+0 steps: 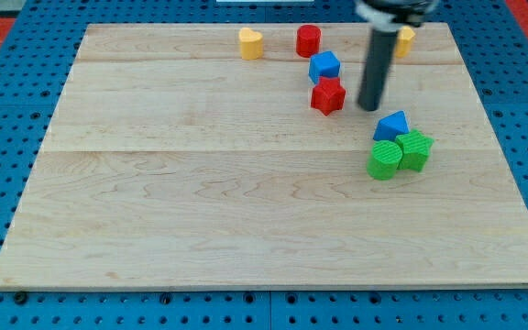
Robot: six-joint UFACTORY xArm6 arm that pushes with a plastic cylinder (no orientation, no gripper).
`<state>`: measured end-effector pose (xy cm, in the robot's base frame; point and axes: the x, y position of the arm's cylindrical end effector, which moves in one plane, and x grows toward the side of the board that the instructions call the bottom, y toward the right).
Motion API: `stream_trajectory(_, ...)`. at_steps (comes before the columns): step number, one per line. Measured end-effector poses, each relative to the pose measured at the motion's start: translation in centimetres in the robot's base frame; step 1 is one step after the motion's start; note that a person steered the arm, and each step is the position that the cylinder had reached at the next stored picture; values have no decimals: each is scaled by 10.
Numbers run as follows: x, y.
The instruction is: Push the blue triangle to the bottom of the red star
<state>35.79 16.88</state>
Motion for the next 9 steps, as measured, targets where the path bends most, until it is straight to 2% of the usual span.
stream_trajectory(1, 21, 39)
stream_trajectory(2, 63, 36)
stream_trajectory(3, 78, -1)
stream_trajectory(4, 74, -27)
stream_trajectory(5, 58, 30)
stream_trajectory(6, 45, 17)
stream_trajectory(9, 52, -35)
